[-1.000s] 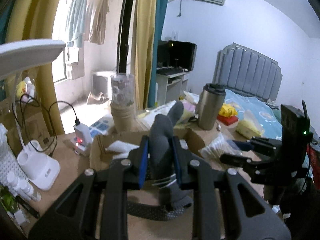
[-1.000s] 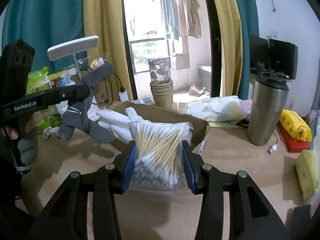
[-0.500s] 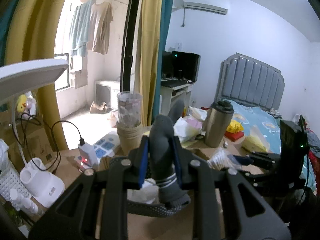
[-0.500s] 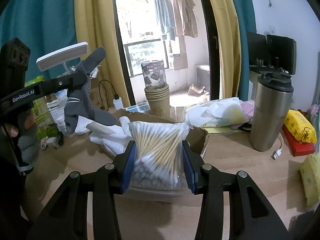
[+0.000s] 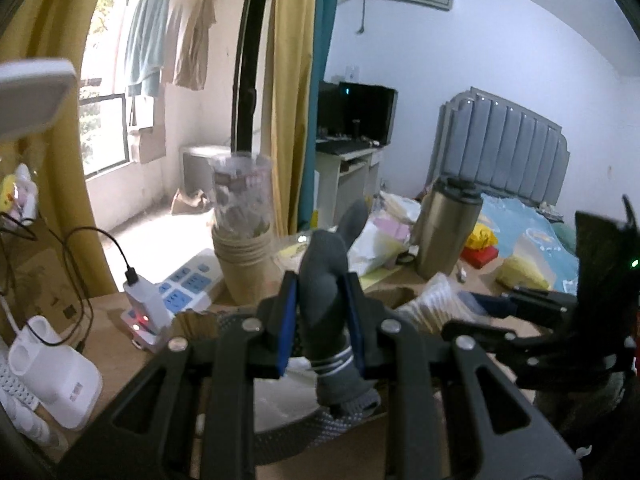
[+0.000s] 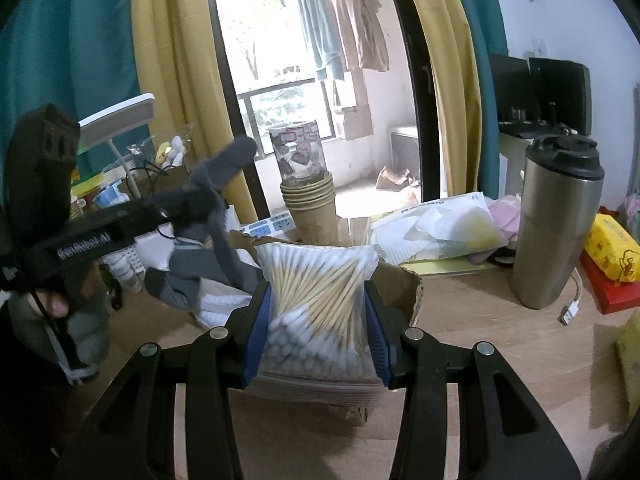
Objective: Organize soft objects
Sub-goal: 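Carry the grey socks and cotton swab bag over the box with both tools, then lower into the box and open both tools to release socks and swab bag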
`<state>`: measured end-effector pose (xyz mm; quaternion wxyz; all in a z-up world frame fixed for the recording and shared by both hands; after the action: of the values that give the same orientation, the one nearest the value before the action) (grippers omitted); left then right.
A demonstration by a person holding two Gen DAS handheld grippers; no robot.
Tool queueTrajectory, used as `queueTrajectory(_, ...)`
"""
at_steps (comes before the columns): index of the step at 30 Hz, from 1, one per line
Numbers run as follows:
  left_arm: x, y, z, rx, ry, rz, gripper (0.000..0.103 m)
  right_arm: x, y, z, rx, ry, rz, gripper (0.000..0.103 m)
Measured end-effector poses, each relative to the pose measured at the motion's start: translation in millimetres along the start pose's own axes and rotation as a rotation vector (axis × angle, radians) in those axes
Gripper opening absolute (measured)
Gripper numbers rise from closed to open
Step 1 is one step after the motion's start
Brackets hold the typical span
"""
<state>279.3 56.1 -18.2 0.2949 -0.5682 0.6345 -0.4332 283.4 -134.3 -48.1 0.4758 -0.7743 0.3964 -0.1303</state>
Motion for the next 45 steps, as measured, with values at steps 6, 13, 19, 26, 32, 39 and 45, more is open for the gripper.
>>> queueTrajectory(6, -5.4, 11.5, 30.6, -0.062, 0.003, -0.016, 0.025, 2.7, 0.5, 11.8, -0.008, 0.012, 0.009, 0.046)
queueTrajectory(13, -3.5, 27.3, 56.3, -0.137, 0.007, -0.015, 0.025, 5.5, 3.3, 25.6, -0.027, 0.033, 0.019, 0.046)
queueTrajectory(19, -0.2, 39.1, 72.0, -0.189, 0.010, -0.003, 0.025, 7.3, 9.2, 36.5, -0.052, 0.041, 0.010, 0.047)
queueTrajectory(26, 0.1, 48.2, 84.7, -0.226, 0.012, -0.010, 0.025, 9.9, 14.5, 43.2, -0.056, 0.060, 0.010, 0.056)
queueTrajectory(32, -1.7, 55.6, 93.2, -0.252, 0.011, -0.018, 0.025, 14.8, 17.5, 49.1, -0.066, 0.070, 0.024, 0.062)
queueTrajectory(39, -0.7, 60.2, 97.1, -0.264, 0.011, -0.014, 0.027, 13.1, 18.4, 50.0, -0.048, 0.093, -0.005, 0.063)
queueTrajectory(45, -2.5, 62.7, 98.6, -0.272, 0.020, -0.024, 0.029, 16.7, 18.5, 50.8, -0.031, 0.104, -0.003, 0.064)
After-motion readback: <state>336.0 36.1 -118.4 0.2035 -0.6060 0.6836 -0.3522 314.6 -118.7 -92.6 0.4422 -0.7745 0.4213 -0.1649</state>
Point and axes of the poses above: each gripper's, at about its wrist camera, not at the fingertips, and z roughly the way its jaws point, x to its right, y to its underside, the point moved 3 cm from there along z, roughly the way its jaws point
